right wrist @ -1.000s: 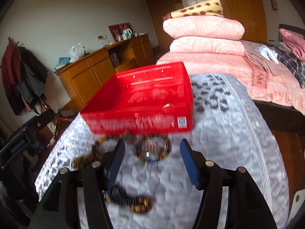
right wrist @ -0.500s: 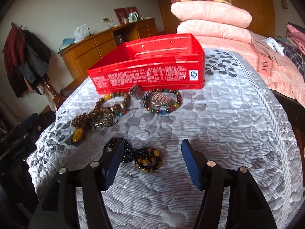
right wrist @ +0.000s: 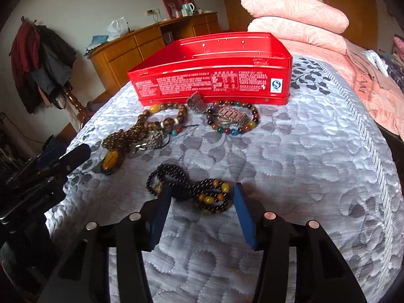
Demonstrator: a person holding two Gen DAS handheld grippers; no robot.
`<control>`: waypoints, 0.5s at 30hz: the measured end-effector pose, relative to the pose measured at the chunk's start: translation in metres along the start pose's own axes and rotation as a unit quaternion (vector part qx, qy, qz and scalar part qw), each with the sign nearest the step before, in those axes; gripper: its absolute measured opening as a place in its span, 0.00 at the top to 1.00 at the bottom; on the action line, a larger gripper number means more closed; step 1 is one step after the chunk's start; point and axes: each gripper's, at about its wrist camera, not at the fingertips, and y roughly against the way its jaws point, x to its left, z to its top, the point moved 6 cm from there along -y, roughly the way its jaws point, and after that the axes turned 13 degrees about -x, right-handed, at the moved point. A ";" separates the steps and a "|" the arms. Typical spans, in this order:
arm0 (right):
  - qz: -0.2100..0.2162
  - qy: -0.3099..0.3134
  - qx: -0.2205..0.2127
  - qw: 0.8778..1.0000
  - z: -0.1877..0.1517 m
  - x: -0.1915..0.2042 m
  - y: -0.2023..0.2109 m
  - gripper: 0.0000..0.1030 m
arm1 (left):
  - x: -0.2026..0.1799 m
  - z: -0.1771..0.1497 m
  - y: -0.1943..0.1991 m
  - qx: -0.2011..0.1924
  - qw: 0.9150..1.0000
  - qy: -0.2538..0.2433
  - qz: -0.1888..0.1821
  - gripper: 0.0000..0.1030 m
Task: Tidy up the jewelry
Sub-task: 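Move the right tool down to the black bead bracelet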
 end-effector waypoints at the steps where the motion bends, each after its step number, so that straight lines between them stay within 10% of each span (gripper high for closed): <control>1: 0.004 0.001 0.002 1.000 -0.002 0.002 0.001 0.51 | 0.001 0.000 0.001 0.000 1.000 0.000 0.001 0.24; 8: 0.054 -0.007 0.010 0.998 -0.008 0.017 0.010 0.51 | 0.008 -0.004 0.003 0.004 1.000 0.005 0.005 0.24; 15: 0.017 0.017 0.003 1.000 0.001 0.009 0.003 0.51 | 0.009 -0.005 0.003 0.006 1.000 0.002 0.005 0.24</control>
